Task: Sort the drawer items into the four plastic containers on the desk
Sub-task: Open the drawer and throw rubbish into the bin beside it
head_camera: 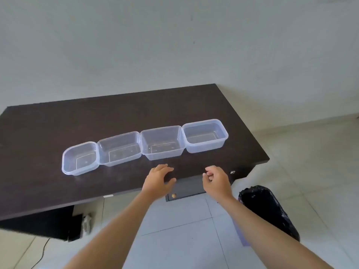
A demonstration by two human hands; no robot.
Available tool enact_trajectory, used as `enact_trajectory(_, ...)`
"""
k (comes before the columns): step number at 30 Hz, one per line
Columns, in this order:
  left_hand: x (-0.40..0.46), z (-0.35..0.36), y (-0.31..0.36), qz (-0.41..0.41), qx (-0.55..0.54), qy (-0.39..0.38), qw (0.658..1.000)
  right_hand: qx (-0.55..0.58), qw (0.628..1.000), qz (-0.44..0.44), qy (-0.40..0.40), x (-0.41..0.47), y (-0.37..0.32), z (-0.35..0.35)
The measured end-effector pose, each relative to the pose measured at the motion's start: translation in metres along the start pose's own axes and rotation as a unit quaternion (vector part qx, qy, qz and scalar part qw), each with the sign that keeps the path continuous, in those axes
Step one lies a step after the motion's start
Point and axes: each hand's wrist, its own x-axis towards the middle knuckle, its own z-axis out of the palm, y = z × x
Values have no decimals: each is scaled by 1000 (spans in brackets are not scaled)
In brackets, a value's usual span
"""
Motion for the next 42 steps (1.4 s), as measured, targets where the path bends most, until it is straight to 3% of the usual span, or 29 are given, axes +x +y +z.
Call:
enact_trajectory(4,12,29,-17,-15,30,-16,999,61,992,98,57,-6,47,28)
enact_trajectory(11,23,57,-31,-20,-22,120,992,212,936,222,170,16,85,64)
enact_trajectory(17,24,65,-31,-18,-19,153,988,299,885,260,244,25,89,86)
enact_trajectory(36,24,69,-32,-8,-4,164,986,318,872,290,234,-8,110,77)
enact_trajectory(42,-27,118,-14,-25,-41,171,984,320,878,292,205,-32,119,67)
